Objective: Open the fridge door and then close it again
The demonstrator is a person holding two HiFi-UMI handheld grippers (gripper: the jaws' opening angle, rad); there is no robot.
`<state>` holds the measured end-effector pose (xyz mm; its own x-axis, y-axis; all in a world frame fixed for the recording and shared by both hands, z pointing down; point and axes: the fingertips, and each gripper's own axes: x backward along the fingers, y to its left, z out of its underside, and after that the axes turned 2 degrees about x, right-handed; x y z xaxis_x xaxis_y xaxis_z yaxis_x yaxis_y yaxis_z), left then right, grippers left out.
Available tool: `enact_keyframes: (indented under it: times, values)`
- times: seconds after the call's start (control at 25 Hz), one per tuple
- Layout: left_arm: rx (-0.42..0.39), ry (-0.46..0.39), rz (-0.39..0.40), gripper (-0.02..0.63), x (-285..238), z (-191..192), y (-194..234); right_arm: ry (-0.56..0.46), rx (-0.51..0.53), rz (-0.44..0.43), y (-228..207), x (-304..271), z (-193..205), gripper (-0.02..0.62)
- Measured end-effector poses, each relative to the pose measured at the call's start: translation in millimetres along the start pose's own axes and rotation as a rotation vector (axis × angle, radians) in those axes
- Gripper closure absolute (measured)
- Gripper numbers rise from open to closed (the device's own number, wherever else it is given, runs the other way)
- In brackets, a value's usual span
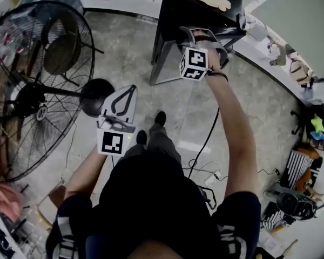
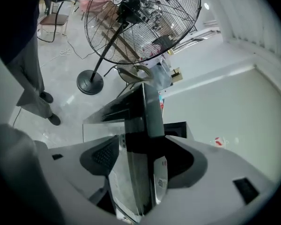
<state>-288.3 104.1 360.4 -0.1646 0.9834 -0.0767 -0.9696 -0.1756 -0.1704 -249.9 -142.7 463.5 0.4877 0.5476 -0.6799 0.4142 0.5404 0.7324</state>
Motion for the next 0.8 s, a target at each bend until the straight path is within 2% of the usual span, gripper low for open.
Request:
enact_keyframes:
  times: [0.08, 0.28, 0.56, 0.8]
  values:
    - [-0.001, 0.002, -0.016, 0.583, -9.2, 0.0, 4.6, -0.004, -0.010, 0.005, -10.2, -9.5, 0.8, 0.281]
    - [0.087, -0.002, -0.097, 0.583, -36.5, -2.7, 18.0, 0.000, -0.050, 0.017, -32.3, -35.2, 5.9, 0.282]
    - [0.048, 0.039, -0.146, 0.583, -82.3, -2.7, 26.5, 0.011, -0.102, 0.044, -67.1, -68.9, 19.2, 0.285]
    - [0.064, 0.053, -0.186, 0.583, -114.3, -7.7, 28.7, 0.001, -0.132, 0.068, -85.9, -86.9, 32.9, 0.287]
